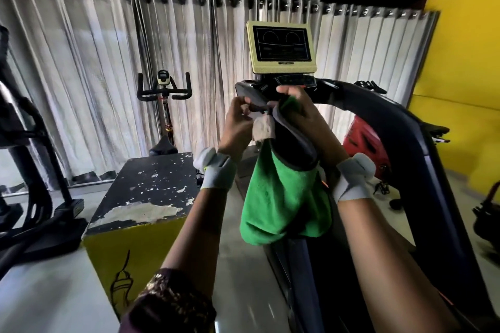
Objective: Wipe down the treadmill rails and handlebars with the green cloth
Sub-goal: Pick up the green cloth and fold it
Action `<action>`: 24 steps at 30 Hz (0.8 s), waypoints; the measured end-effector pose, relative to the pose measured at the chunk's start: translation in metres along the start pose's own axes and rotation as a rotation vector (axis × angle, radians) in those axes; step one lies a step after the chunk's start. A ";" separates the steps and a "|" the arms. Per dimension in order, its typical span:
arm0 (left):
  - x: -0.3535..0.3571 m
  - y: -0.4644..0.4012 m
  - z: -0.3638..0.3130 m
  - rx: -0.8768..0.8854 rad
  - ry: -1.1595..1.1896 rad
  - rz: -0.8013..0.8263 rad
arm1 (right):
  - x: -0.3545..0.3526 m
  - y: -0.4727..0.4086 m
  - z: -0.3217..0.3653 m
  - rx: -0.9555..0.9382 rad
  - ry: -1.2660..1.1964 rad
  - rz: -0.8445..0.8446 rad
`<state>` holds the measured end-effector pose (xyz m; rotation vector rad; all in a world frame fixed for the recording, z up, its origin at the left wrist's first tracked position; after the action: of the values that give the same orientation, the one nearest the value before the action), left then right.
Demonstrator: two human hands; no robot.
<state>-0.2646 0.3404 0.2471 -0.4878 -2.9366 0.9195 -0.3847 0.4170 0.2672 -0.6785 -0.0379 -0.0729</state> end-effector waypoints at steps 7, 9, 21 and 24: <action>-0.013 0.019 0.018 -0.327 0.190 0.275 | -0.008 -0.006 -0.011 0.033 0.215 -0.349; -0.019 0.033 0.033 -0.518 0.486 0.383 | -0.017 -0.006 -0.012 -0.015 0.165 -0.517; -0.012 0.009 0.033 -0.242 0.153 -0.068 | -0.055 0.000 -0.024 0.022 0.270 -0.746; -0.009 0.003 0.021 -0.122 0.091 -0.173 | -0.052 0.002 -0.027 0.002 0.322 -0.730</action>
<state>-0.2574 0.3280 0.2283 -0.2663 -2.9072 0.6833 -0.4359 0.4049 0.2418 -0.6159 0.0260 -0.8817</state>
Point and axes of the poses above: each hand's wrist, its own y-axis away from the middle knuckle, its own x-axis out of the palm, z = x × y, the point moved 2 cm from there along -y, towards the middle knuckle, and after that the axes turned 13 degrees about -y, right-handed, at the moved point
